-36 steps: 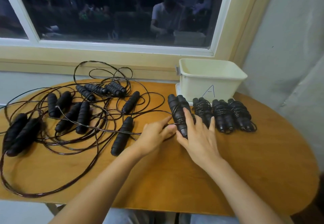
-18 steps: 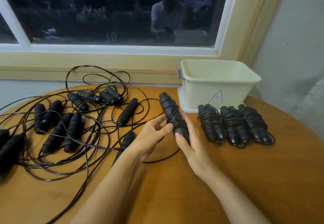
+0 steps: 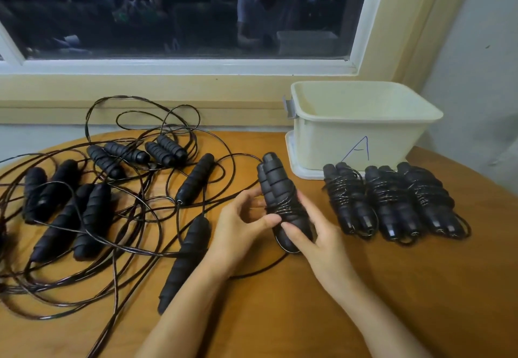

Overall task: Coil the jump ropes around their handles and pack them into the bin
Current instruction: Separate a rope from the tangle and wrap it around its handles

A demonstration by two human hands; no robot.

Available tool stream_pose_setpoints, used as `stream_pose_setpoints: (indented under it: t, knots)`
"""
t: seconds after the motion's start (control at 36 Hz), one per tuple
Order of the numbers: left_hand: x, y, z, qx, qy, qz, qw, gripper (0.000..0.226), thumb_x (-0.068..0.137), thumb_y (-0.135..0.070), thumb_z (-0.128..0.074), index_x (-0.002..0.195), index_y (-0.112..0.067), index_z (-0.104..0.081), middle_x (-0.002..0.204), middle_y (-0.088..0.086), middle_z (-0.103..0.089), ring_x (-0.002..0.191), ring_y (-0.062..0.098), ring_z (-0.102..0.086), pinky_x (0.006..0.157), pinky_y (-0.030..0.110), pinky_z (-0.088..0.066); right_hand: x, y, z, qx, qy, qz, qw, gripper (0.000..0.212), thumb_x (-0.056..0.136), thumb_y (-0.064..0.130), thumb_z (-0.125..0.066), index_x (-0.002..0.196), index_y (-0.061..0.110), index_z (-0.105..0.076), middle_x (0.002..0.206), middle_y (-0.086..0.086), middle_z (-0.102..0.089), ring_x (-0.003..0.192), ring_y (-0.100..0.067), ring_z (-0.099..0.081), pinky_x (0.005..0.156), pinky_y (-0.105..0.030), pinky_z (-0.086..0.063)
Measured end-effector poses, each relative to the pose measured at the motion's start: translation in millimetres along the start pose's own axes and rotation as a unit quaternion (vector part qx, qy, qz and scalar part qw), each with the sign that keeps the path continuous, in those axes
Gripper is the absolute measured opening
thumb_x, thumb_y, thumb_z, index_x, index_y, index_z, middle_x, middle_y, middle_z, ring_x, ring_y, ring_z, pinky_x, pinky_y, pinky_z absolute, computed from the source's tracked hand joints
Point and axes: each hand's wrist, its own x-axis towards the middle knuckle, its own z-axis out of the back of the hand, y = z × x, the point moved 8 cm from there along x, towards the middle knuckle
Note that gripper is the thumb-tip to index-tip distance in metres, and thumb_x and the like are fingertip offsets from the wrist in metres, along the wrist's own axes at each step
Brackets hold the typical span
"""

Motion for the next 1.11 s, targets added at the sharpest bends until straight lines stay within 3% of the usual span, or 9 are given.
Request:
stream_pose_setpoints:
  t: [0.14, 0.22, 0.31, 0.42, 0.53, 0.72, 0.81, 0.92, 1.11]
  knots:
    - [-2.1, -10.3, 1.4, 0.062, 0.032, -0.053, 0.996, 0.058, 0.077, -0.029, -0.07, 0.131, -0.032, -0.047, 0.111, -0.011, -0.069, 0.104, -0.001, -0.065, 0.091, 0.015, -0.049, -1.9, 6.4, 3.6, 0.053, 0.001, 0.006, 0.999, 0.059, 0.095, 0.022, -0.062, 0.15, 0.022, -0.04, 0.125, 0.021, -0.062, 0.118, 0.004, -0.058, 0.095, -0.02, -0.048]
    - [-6.0, -16.3, 3.4, 0.107, 0.055, -0.092, 0.989, 0.048, 0.081, -0.032, -0.066, 0.126, -0.038, -0.05, 0.114, -0.012, -0.068, 0.111, 0.002, -0.064, 0.097, 0.018, -0.049, -3.9, 16.1, 7.7, 0.094, 0.004, 0.022, 0.995, 0.051, 0.096, 0.023, -0.059, 0.145, 0.024, -0.045, 0.132, 0.011, -0.063, 0.124, -0.004, -0.056, 0.103, -0.028, -0.047]
    - [-9.0, -23.0, 4.6, 0.167, 0.059, -0.142, 0.974, 0.052, 0.092, -0.033, -0.063, 0.139, -0.017, -0.05, 0.119, 0.0, -0.068, 0.111, 0.008, -0.065, 0.1, 0.029, -0.051, -5.3, 23.4, 13.6, 0.128, 0.007, 0.027, 0.991, 0.039, 0.091, 0.028, -0.057, 0.129, 0.037, -0.052, 0.123, 0.012, -0.068, 0.119, -0.006, -0.061, 0.097, -0.024, -0.05]
    - [-14.1, -31.5, 4.7, 0.216, 0.02, -0.204, 0.955, 0.045, 0.096, -0.032, -0.055, 0.137, -0.015, -0.051, 0.101, 0.001, -0.072, 0.1, 0.01, -0.067, 0.093, 0.035, -0.052, -5.9, 22.0, 21.5, 0.176, -0.008, 0.012, 0.984, 0.031, 0.096, 0.019, -0.053, 0.125, 0.028, -0.058, 0.116, 0.01, -0.072, 0.112, -0.01, -0.065, 0.091, -0.023, -0.051]
    - [-16.3, -29.7, 11.0, 0.125, -0.031, -0.138, 0.982, 0.044, 0.094, -0.016, -0.062, 0.137, -0.015, -0.051, 0.088, -0.009, -0.075, 0.098, 0.004, -0.069, 0.094, 0.017, -0.049, -7.3, 17.8, 16.4, 0.227, 0.0, -0.011, 0.974, 0.042, 0.095, 0.025, -0.056, 0.135, 0.015, -0.056, 0.129, -0.003, -0.067, 0.123, -0.022, -0.06, 0.103, -0.039, -0.046]
    - [-13.5, -18.2, -0.6, -0.008, 0.031, -0.027, 0.999, 0.037, 0.097, -0.005, -0.054, 0.132, -0.015, -0.053, 0.089, -0.012, -0.076, 0.099, -0.002, -0.068, 0.09, 0.01, -0.047, -11.3, 16.1, 7.4, 0.287, 0.006, -0.026, 0.958, 0.046, 0.095, 0.023, -0.051, 0.139, 0.008, -0.052, 0.13, -0.009, -0.065, 0.123, -0.024, -0.059, 0.1, -0.035, -0.049]
    - [-15.3, -20.1, -1.6, -0.022, 0.032, -0.03, 0.999, 0.031, 0.096, -0.001, -0.053, 0.116, -0.024, -0.06, 0.088, -0.011, -0.076, 0.094, -0.002, -0.069, 0.081, 0.006, -0.046, -12.7, 16.1, 7.0, 0.248, -0.025, -0.019, 0.968, 0.045, 0.097, 0.029, -0.055, 0.14, 0.017, -0.051, 0.135, -0.003, -0.062, 0.129, -0.018, -0.055, 0.107, -0.036, -0.044]
    - [-16.7, -20.5, 7.2, -0.027, -0.022, -0.036, 0.999, 0.038, 0.09, -0.006, -0.063, 0.128, -0.007, -0.06, 0.097, -0.007, -0.075, 0.094, 0.001, -0.07, 0.08, 0.007, -0.047, -14.2, 21.5, 17.3, 0.117, -0.089, 0.029, 0.989, 0.046, 0.098, 0.024, -0.057, 0.142, 0.032, -0.044, 0.14, 0.013, -0.052, 0.13, 0.005, -0.046, 0.107, -0.015, -0.038]
    - [-22.8, -33.5, 7.4, 0.0, -0.068, -0.082, 0.994, 0.03, 0.074, -0.019, -0.079, 0.102, -0.021, -0.069, 0.079, -0.01, -0.076, 0.083, 0.004, -0.073, 0.082, 0.011, -0.049, -20.6, 26.0, 17.6, -0.121, -0.146, 0.106, 0.976, 0.051, 0.098, 0.013, -0.053, 0.147, 0.025, -0.046, 0.121, 0.001, -0.055, 0.112, 0.001, -0.052, 0.094, -0.007, -0.038]
